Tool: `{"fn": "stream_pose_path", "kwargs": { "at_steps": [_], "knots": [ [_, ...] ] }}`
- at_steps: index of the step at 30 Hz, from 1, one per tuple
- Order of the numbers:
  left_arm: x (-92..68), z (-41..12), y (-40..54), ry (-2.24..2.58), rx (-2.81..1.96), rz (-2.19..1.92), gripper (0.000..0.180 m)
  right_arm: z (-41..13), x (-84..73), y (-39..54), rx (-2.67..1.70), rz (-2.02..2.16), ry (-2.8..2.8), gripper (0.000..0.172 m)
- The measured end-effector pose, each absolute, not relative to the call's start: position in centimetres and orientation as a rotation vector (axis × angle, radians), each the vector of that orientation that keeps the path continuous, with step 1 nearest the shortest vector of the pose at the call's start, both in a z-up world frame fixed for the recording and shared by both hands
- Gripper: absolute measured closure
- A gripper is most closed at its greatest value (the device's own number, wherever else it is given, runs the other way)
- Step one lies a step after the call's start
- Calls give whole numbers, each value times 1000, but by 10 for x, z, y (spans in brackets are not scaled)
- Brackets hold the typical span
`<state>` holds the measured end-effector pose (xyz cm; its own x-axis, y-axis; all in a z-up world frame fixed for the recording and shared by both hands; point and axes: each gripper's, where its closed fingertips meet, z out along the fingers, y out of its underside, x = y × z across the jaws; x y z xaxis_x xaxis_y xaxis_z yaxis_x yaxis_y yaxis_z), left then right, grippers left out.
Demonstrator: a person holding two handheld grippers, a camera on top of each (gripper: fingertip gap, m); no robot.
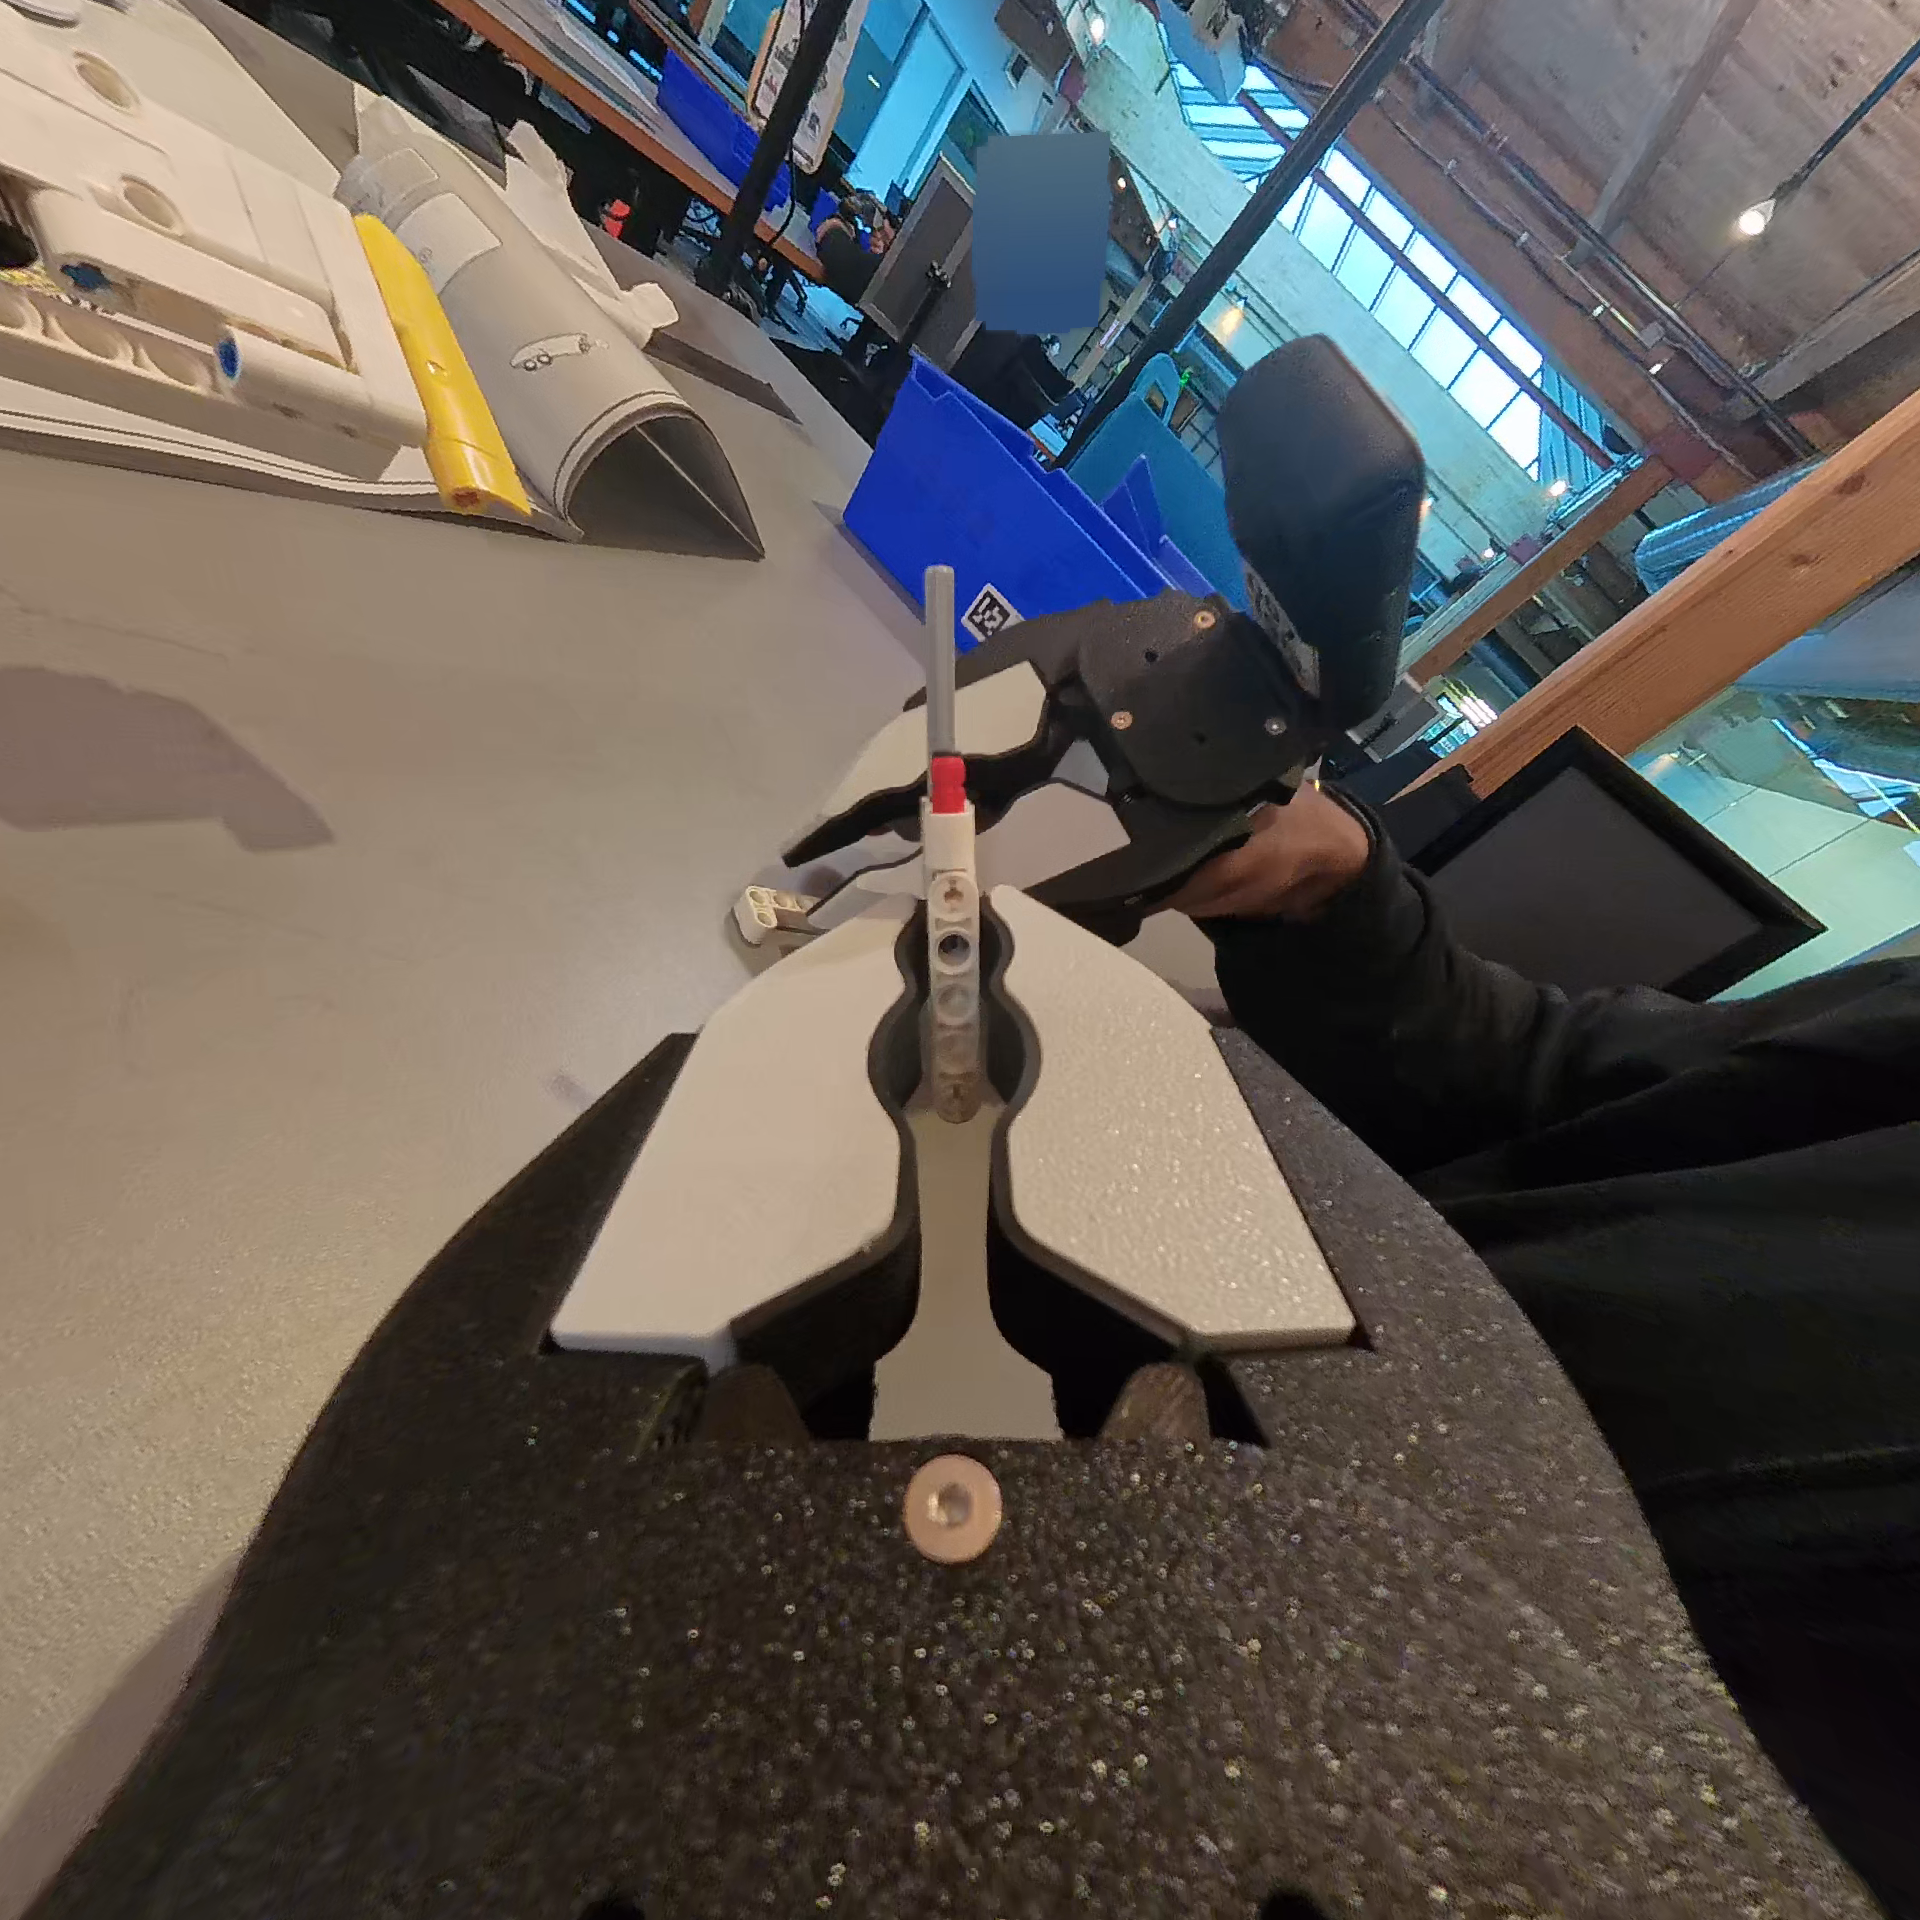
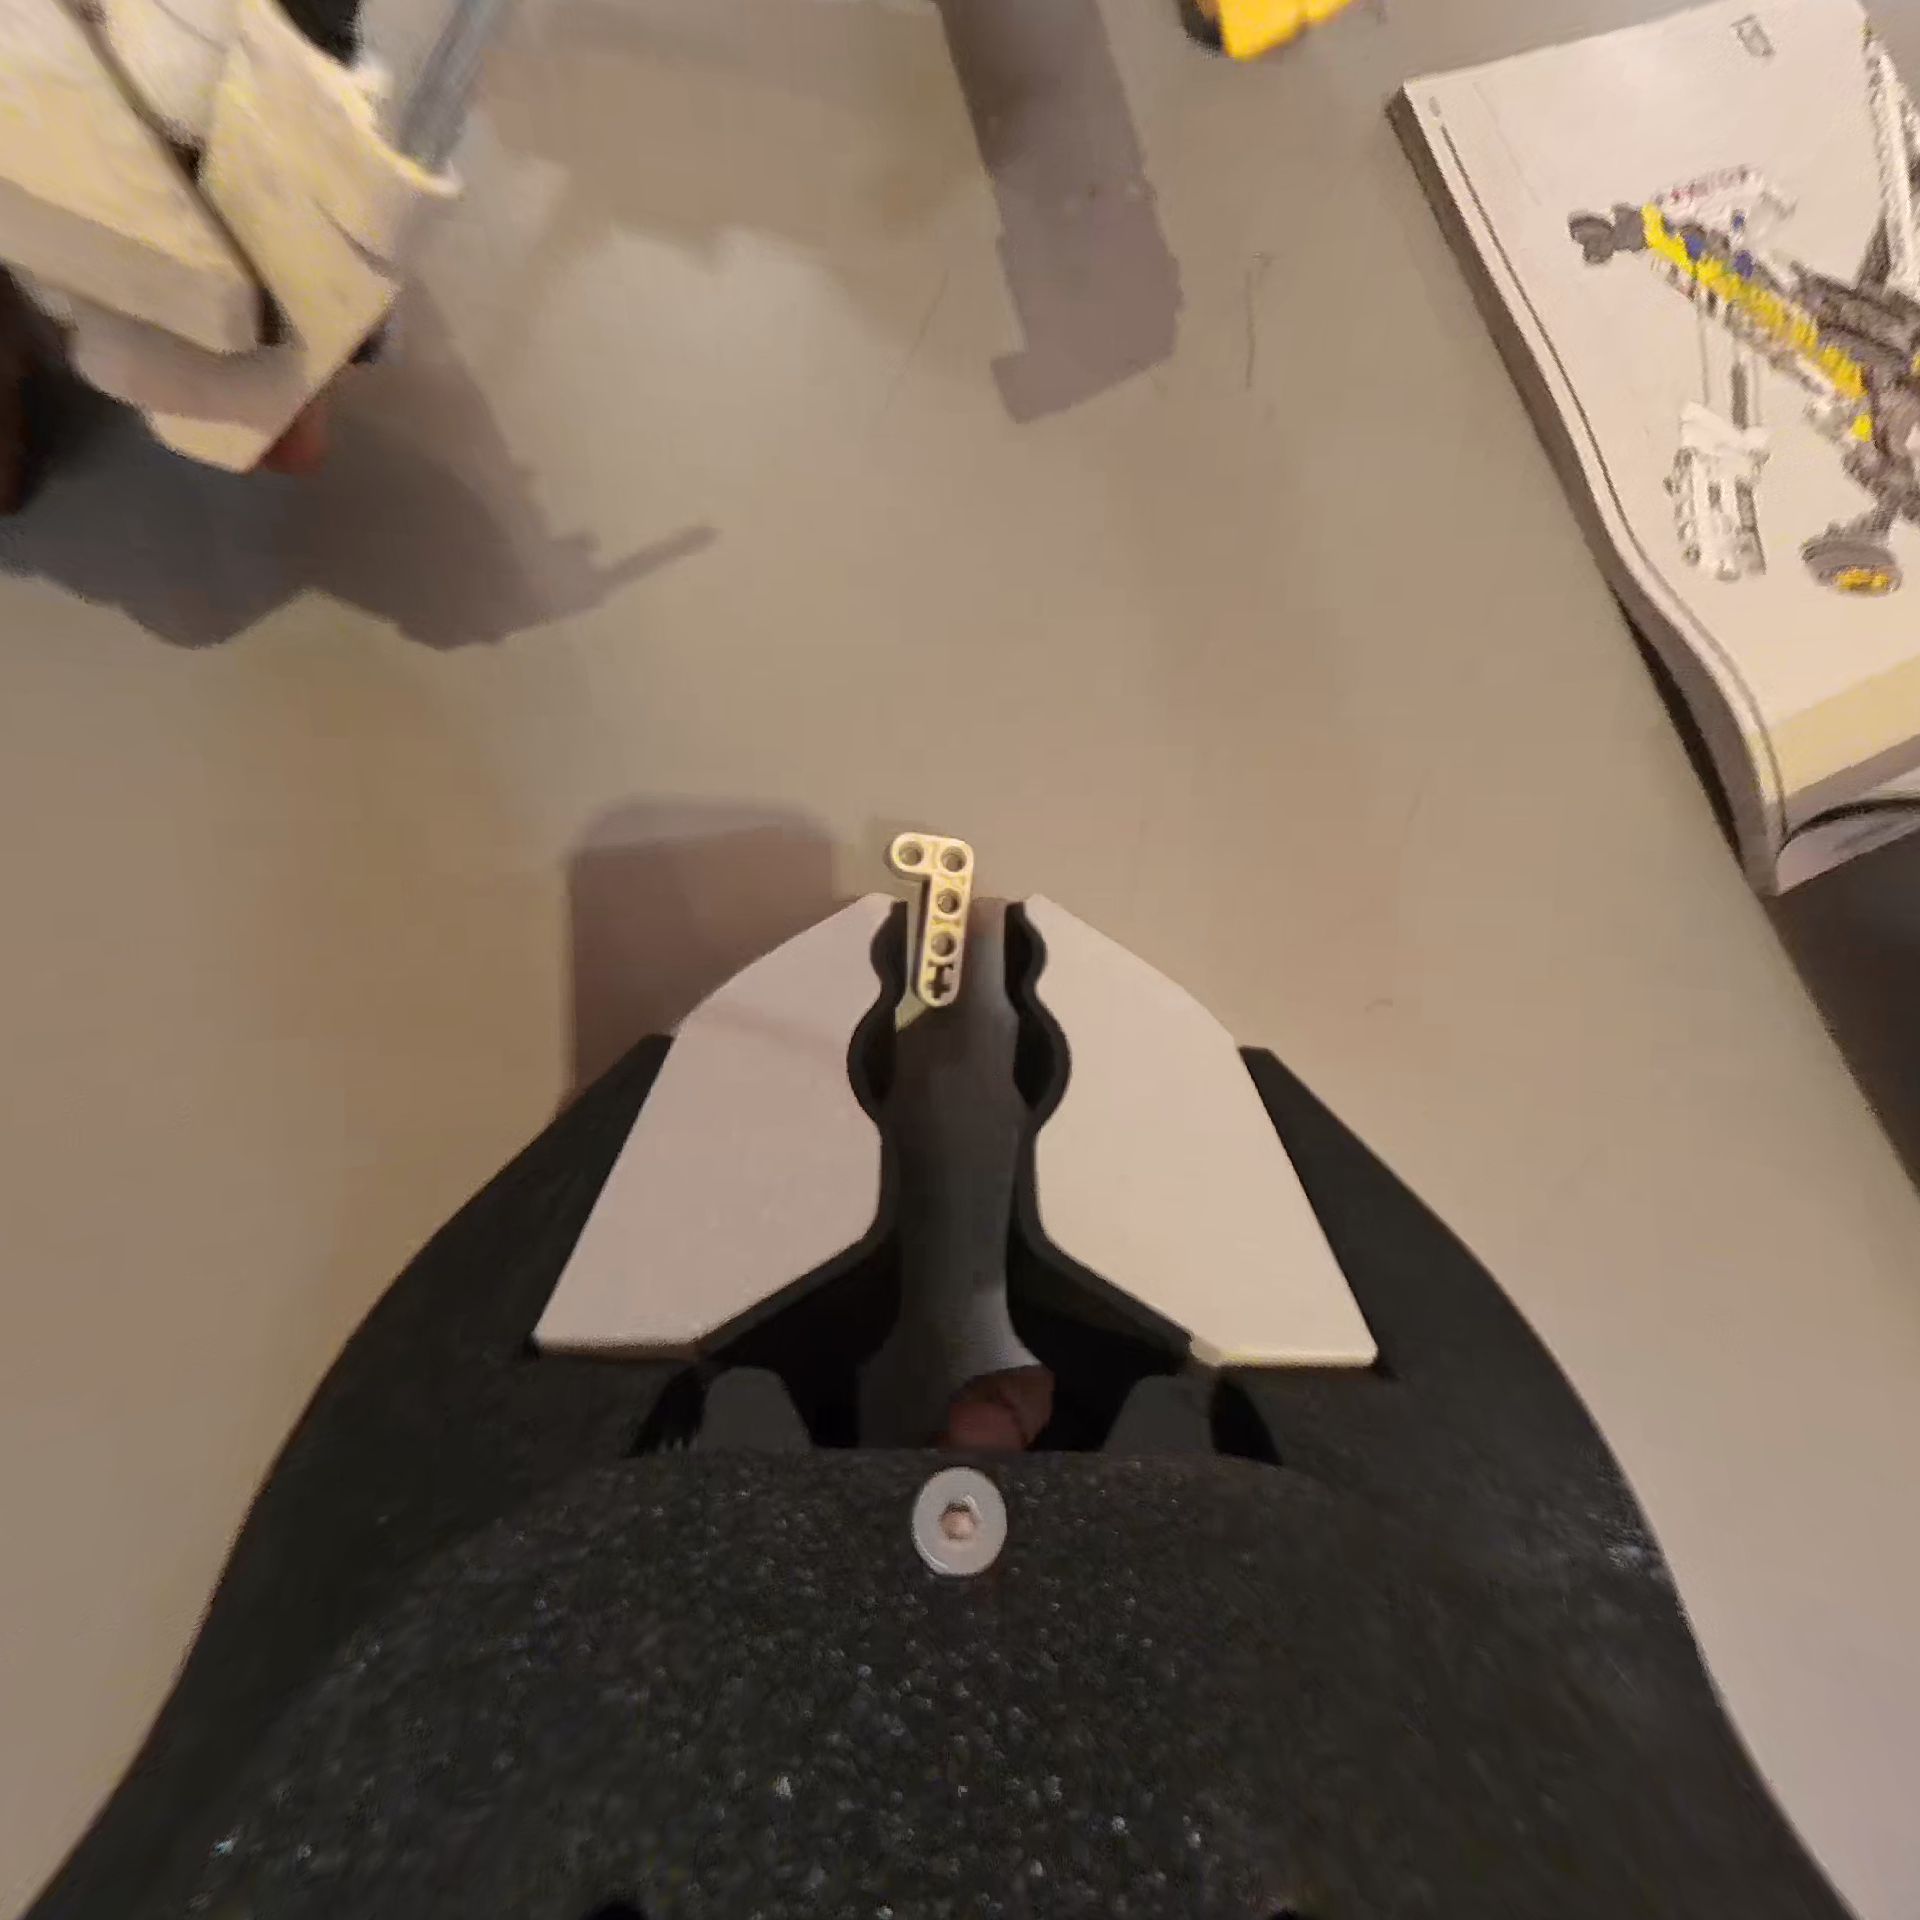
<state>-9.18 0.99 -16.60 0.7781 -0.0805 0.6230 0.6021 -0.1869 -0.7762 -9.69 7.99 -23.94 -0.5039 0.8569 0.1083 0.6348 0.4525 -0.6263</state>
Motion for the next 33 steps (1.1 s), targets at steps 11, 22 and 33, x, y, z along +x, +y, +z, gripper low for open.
{"fn": "stream_pose_path", "kwargs": {
  "at_steps": [11,22,33],
  "knots": [
    [-92,-164,3,-397,-1650,-651,173,-235,-105,71,-165,350,-2670,147],
    [-101,-163,-5,-409,-1627,-667,173,-245,-120,68,-159,321,-2777,164],
    [-102,-163,-4,-414,-1628,-694,173,-180,-118,82,-998,1371,-1926,149]
  ]
}}
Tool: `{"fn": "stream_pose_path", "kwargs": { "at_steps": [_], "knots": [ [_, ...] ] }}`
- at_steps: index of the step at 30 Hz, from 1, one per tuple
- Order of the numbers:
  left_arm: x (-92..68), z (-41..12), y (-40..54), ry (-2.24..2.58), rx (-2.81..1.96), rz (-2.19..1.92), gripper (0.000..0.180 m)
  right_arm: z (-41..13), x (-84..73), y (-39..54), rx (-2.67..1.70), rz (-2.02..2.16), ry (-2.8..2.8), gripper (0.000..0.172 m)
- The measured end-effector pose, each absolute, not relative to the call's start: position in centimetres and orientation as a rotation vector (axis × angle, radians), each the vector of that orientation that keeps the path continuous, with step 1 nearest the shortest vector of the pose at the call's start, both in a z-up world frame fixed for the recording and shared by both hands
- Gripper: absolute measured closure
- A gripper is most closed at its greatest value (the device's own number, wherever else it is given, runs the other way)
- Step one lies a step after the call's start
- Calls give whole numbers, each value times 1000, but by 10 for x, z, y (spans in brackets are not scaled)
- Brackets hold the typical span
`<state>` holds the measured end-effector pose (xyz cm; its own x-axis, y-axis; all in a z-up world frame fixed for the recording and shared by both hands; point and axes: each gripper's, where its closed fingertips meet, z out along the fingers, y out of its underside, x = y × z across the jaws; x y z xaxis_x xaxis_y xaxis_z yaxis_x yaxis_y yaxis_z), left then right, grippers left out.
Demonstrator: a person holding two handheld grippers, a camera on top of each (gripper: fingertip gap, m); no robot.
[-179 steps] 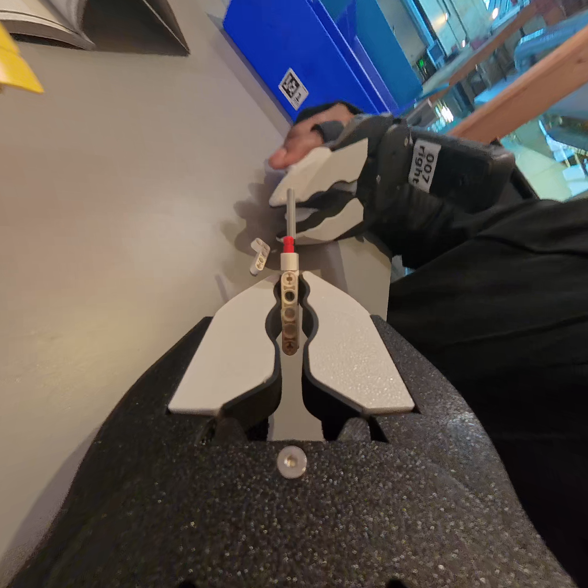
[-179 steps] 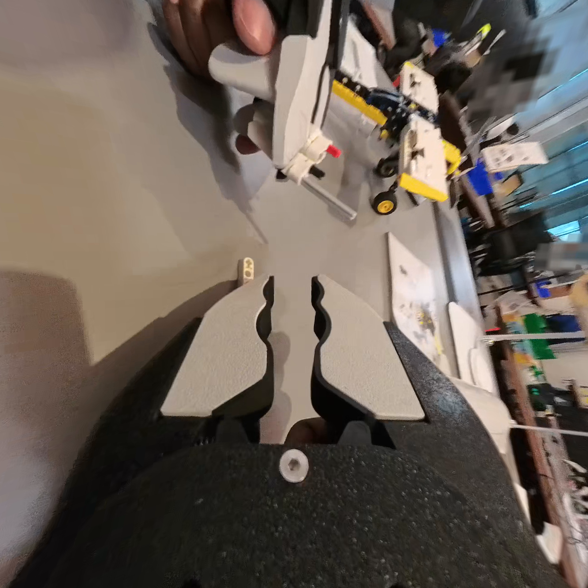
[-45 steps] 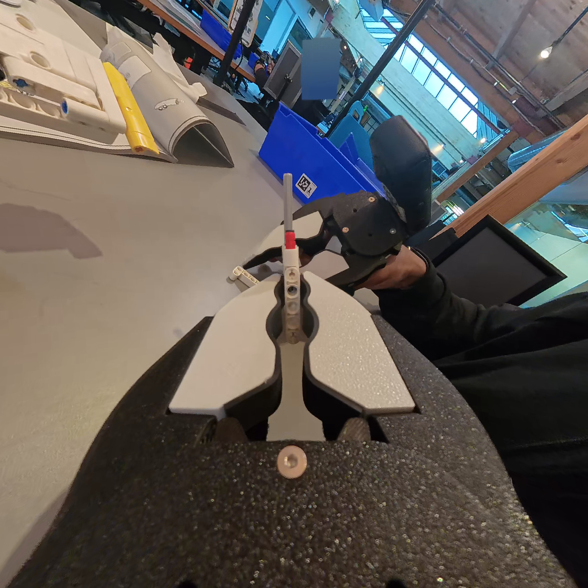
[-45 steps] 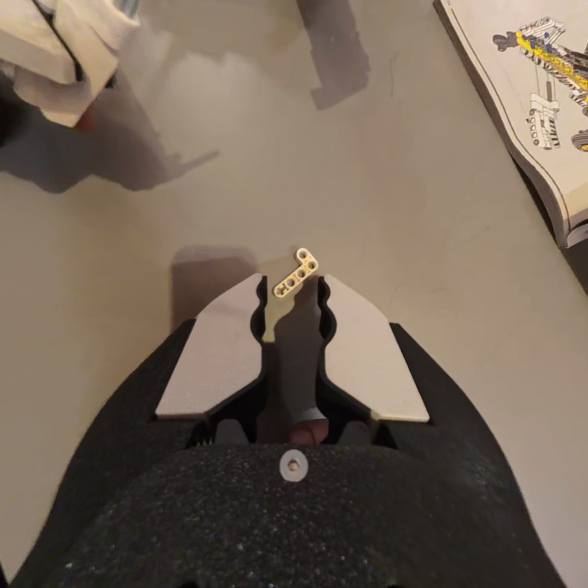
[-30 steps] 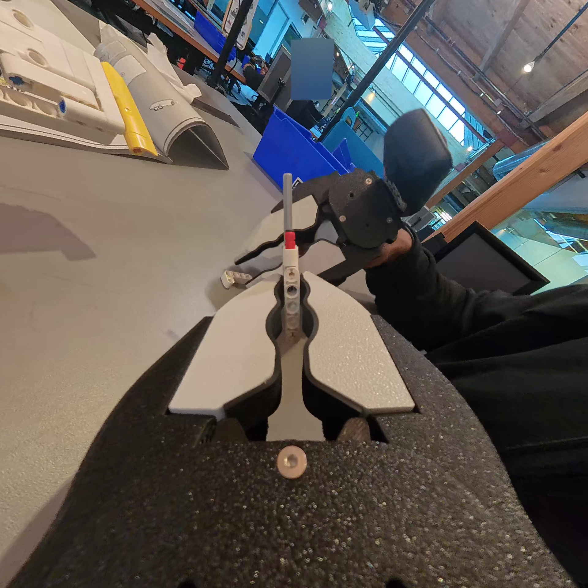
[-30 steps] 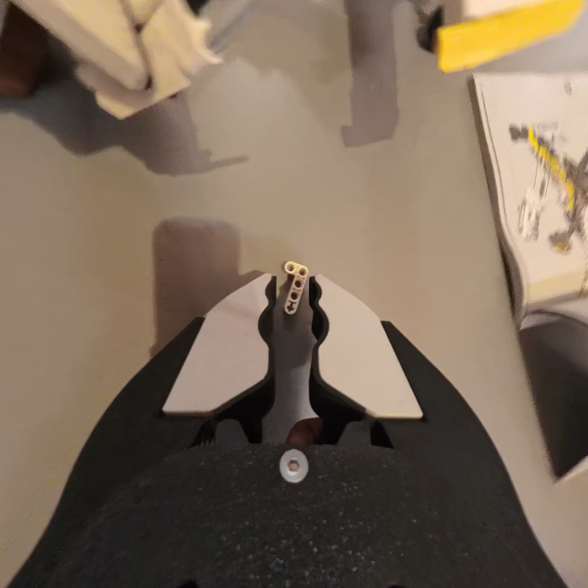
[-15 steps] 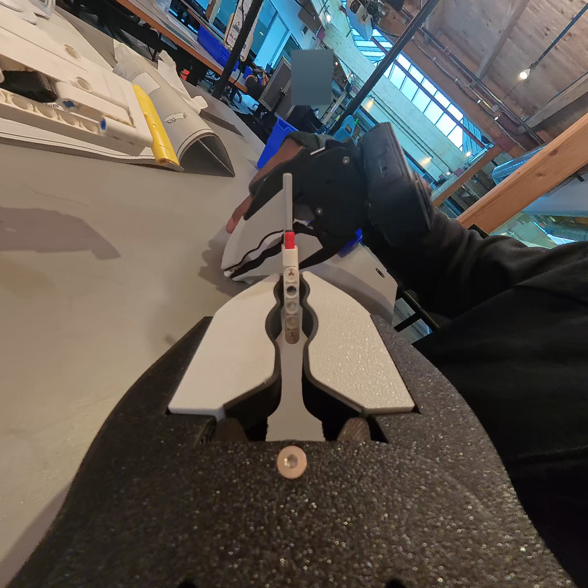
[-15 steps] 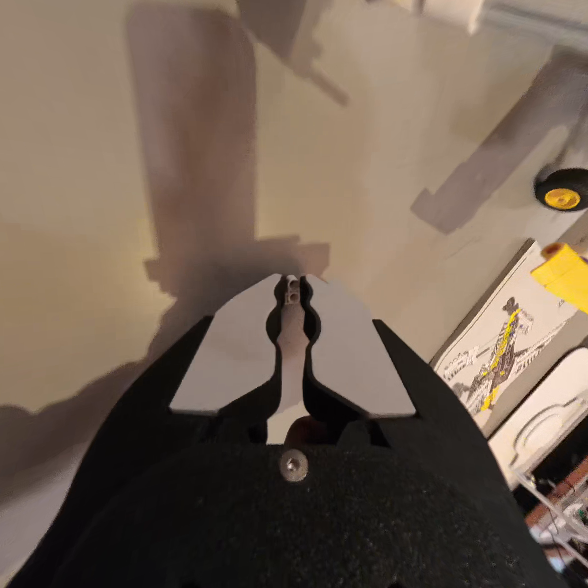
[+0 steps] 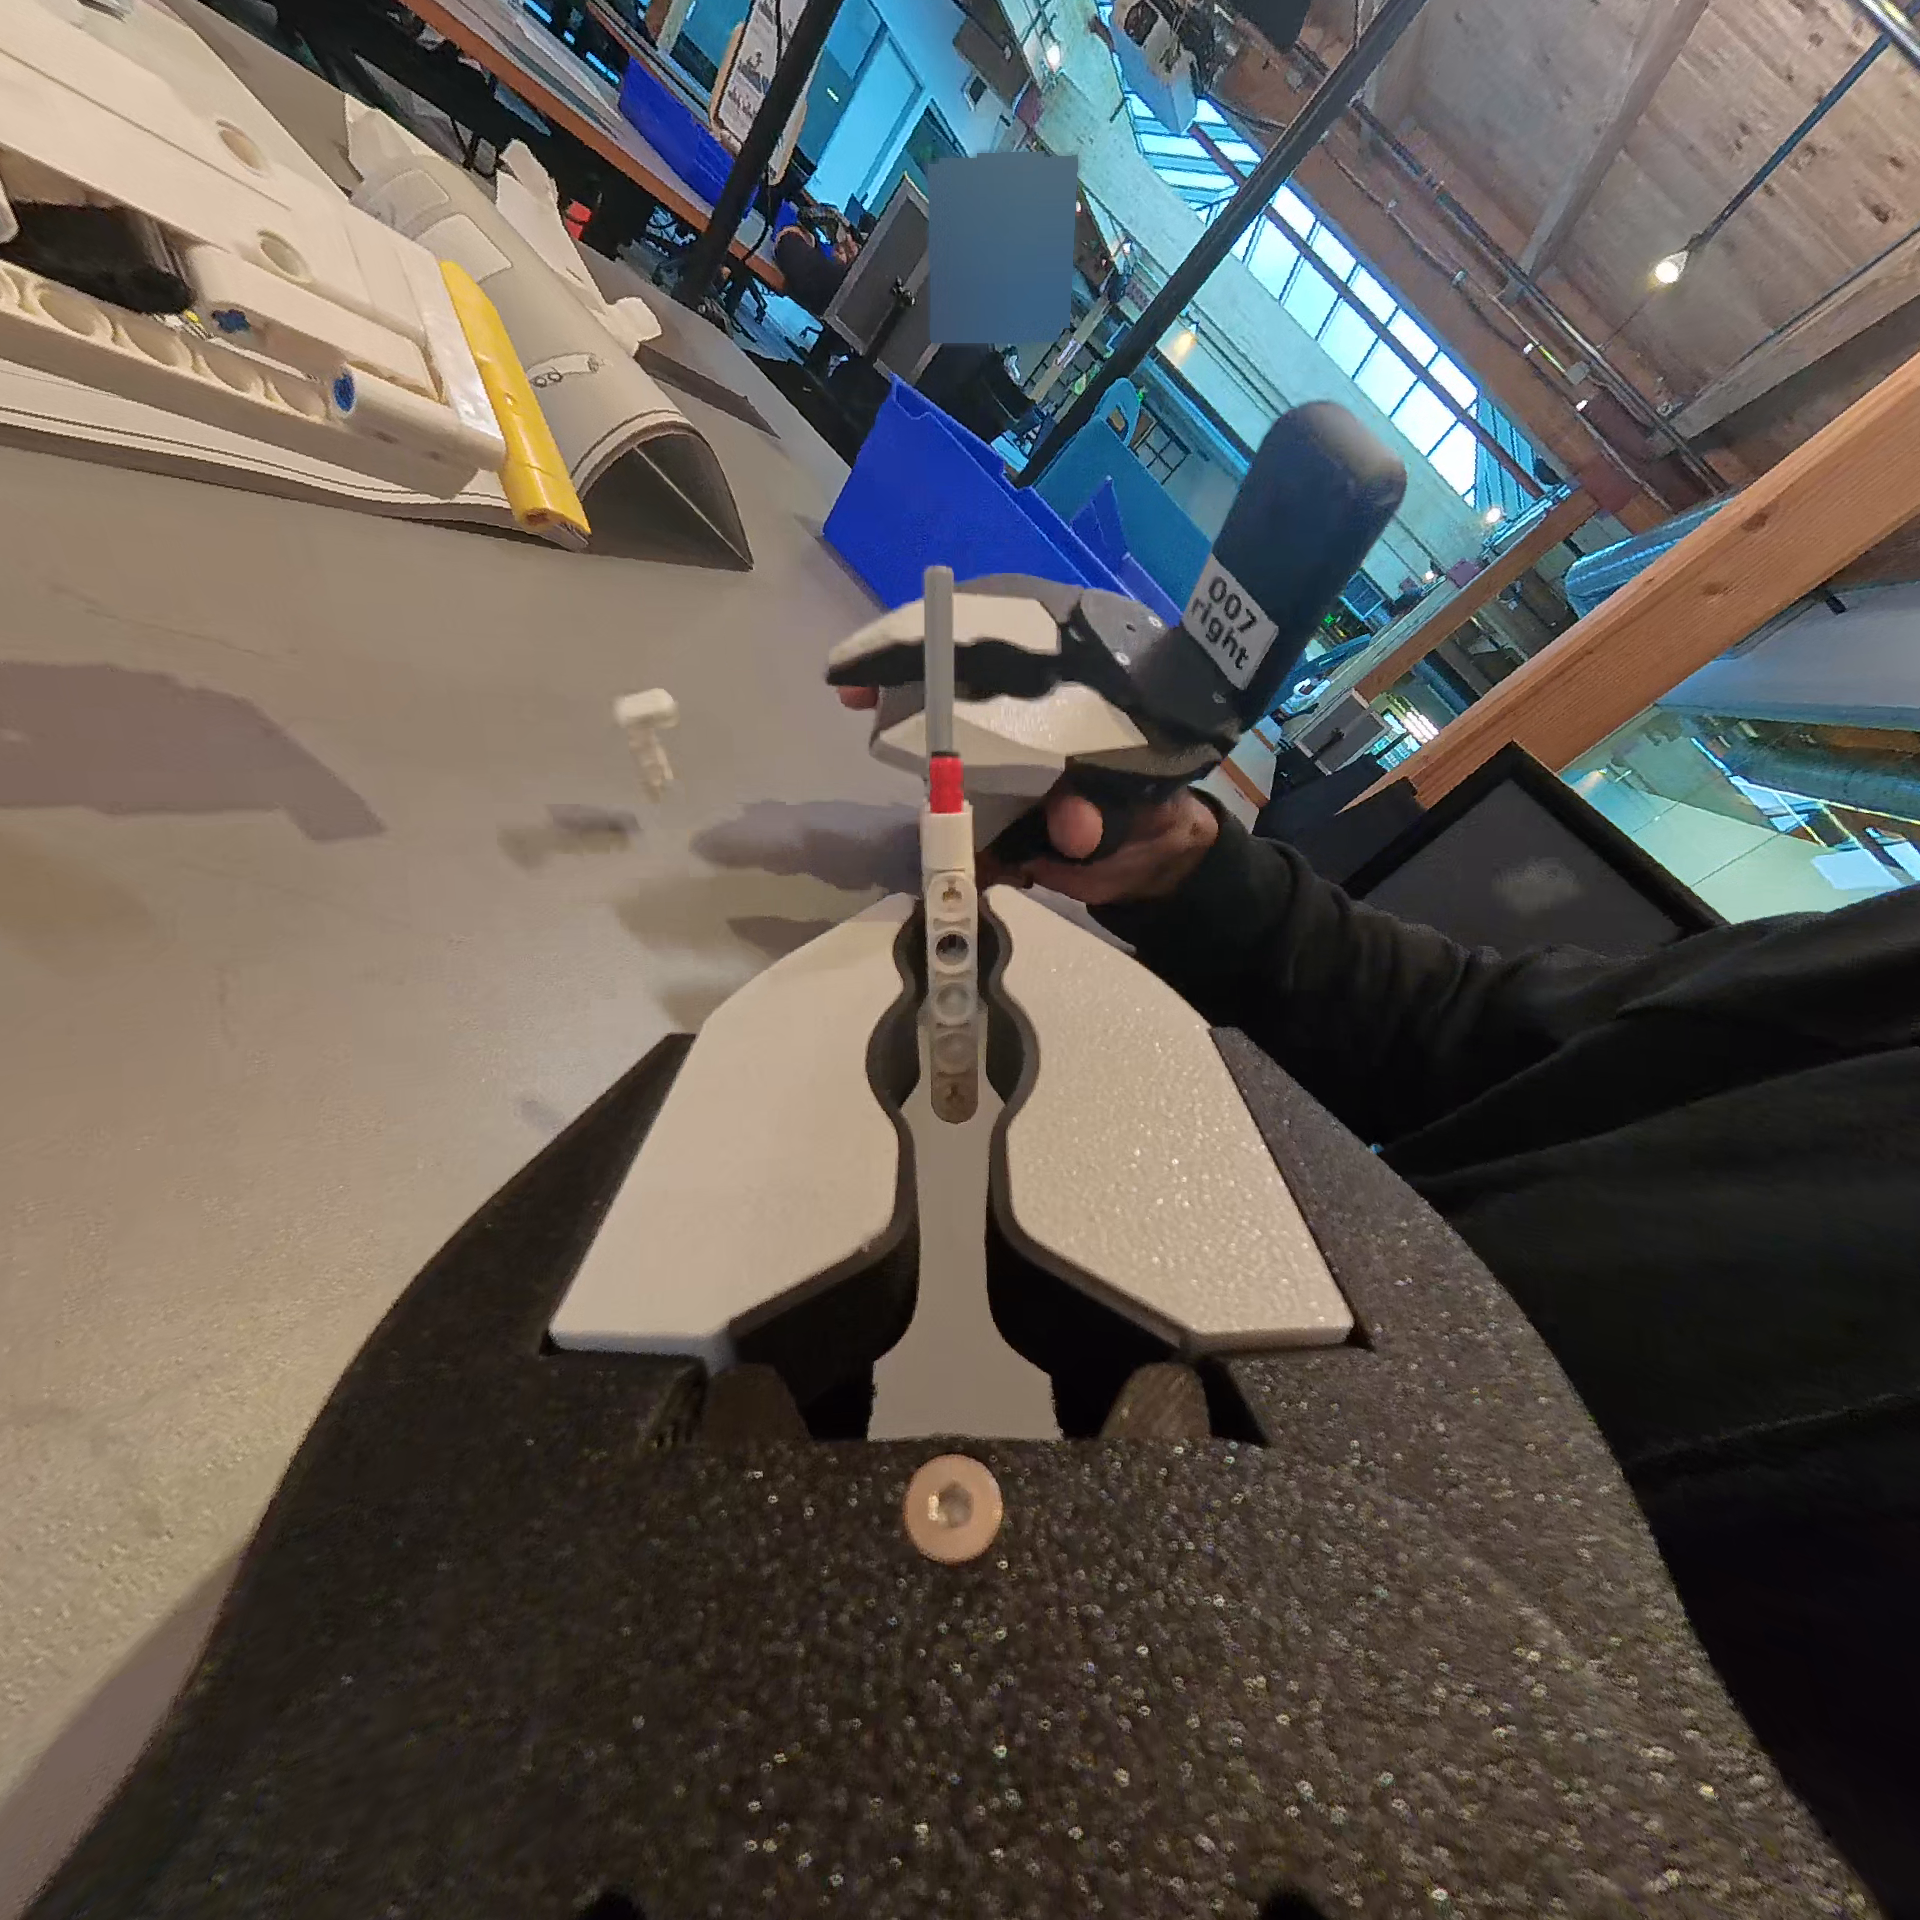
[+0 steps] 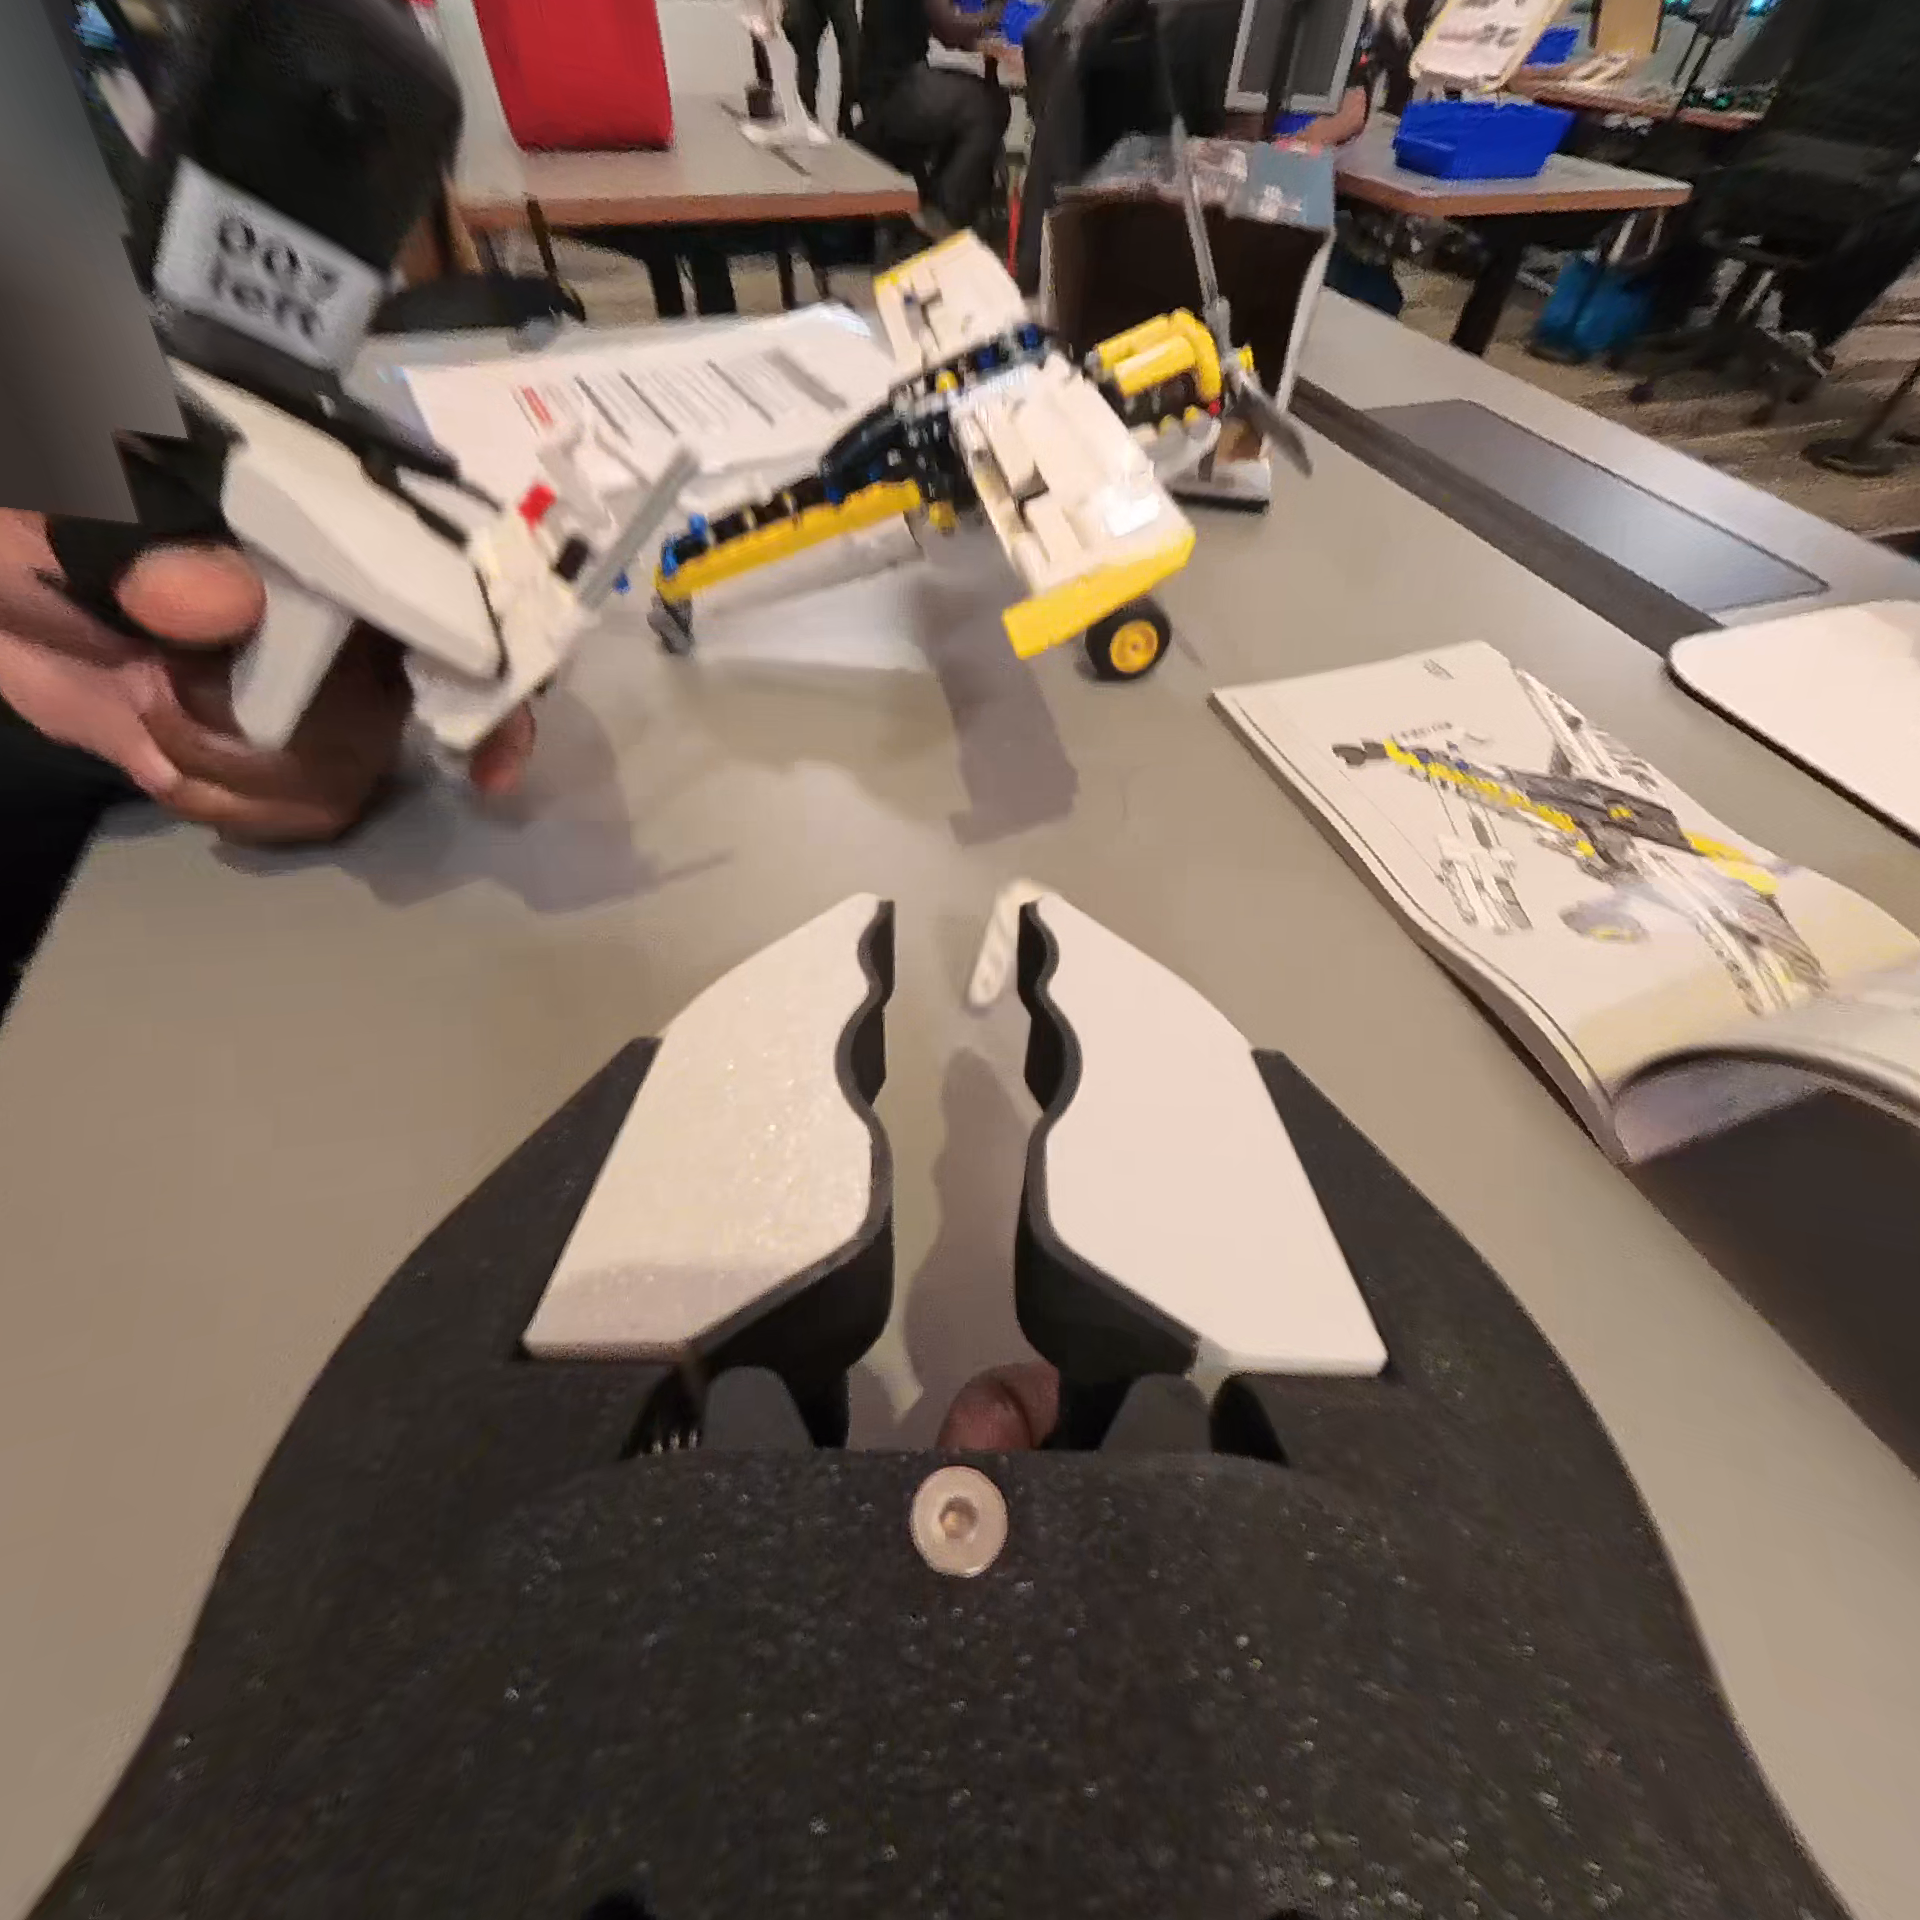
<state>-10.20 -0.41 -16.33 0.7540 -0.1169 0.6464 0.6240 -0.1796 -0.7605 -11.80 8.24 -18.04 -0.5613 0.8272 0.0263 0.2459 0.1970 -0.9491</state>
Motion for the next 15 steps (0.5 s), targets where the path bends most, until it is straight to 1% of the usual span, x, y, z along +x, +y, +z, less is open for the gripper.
{"fn": "stream_pose_path", "kwargs": {
  "at_steps": [6,11,15],
  "knots": [
    [-105,-164,-3,-421,-1636,-673,173,-197,-109,99,-931,1151,-2019,147],
    [-107,-165,-3,-428,-1642,-656,173,-213,-135,108,-890,967,-2133,144],
    [-108,-165,-3,-432,-1640,-652,173,-232,-159,118,-867,783,-2240,138]
  ]
}}
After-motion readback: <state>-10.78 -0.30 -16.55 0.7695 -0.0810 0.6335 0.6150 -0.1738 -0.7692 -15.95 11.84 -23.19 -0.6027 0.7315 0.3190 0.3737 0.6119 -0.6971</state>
